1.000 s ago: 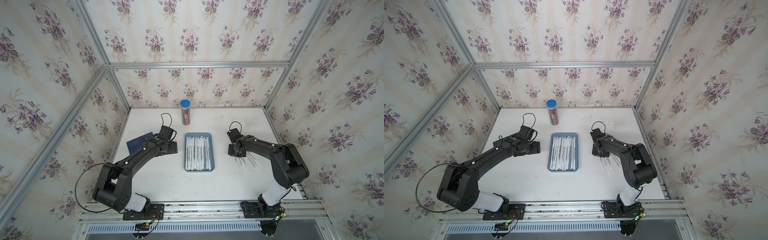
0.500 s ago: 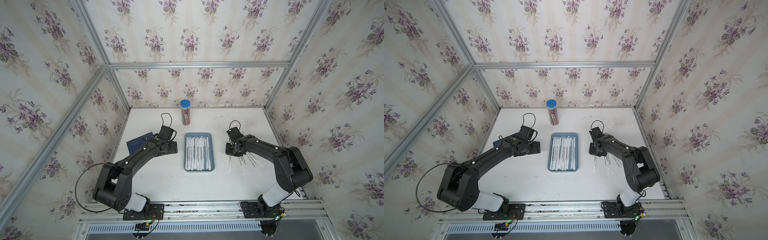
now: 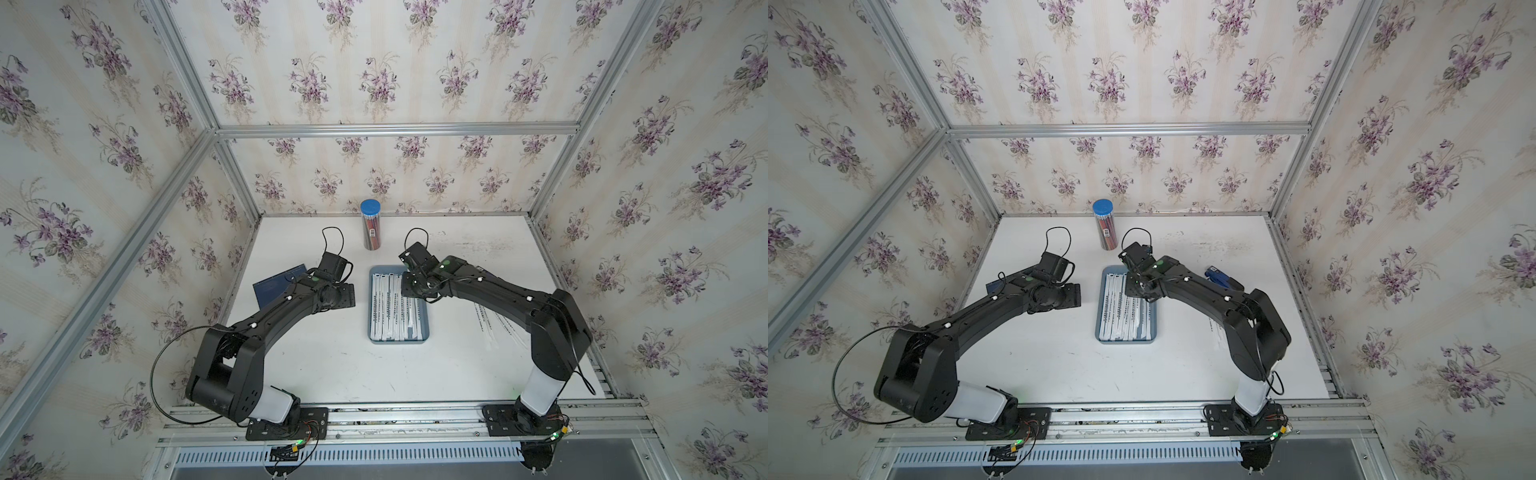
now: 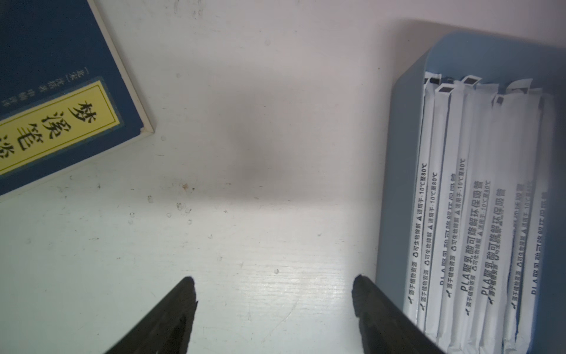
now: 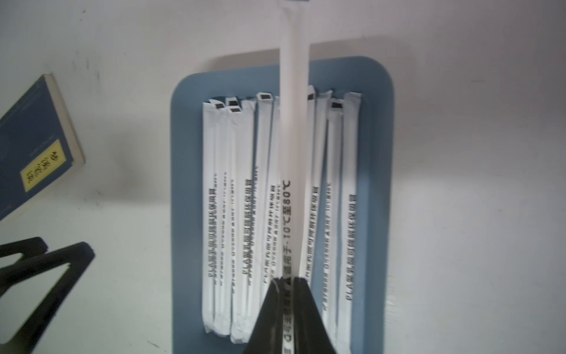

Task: Put the straws into the storage box
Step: Place the straw in the storage box.

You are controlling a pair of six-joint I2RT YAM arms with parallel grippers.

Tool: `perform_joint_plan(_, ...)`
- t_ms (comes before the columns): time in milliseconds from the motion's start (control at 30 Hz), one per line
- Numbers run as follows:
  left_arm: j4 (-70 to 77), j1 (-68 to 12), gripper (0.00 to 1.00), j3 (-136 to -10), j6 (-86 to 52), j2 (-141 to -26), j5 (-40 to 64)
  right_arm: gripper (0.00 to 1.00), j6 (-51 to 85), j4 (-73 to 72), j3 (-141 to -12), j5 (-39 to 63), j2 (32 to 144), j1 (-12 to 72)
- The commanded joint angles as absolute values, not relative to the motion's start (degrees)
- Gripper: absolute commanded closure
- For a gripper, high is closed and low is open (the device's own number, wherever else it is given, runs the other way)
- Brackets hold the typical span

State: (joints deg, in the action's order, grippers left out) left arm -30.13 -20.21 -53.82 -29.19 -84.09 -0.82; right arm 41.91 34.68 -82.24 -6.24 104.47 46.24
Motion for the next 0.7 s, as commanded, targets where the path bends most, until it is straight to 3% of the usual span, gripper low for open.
perform_joint_plan(0,-29.9,-20.1,0.19,-53.3,-28.7,-83.4,-1.1,0.88,45.3,36.7,-86.7,-7.2,108.7,47.9)
perform_joint_plan(467,-27.6,-18.3,0.19,-51.1,-27.6,-83.1,0.0,0.88,47.3,37.6,-98.7,-6.5,124.1,53.3)
perform_joint_plan(667,-27.3,-17.8,0.19,-50.8,-27.2,-83.1,0.4,0.88,48.7,37.5,-99.3,-7.1,125.7,53.9)
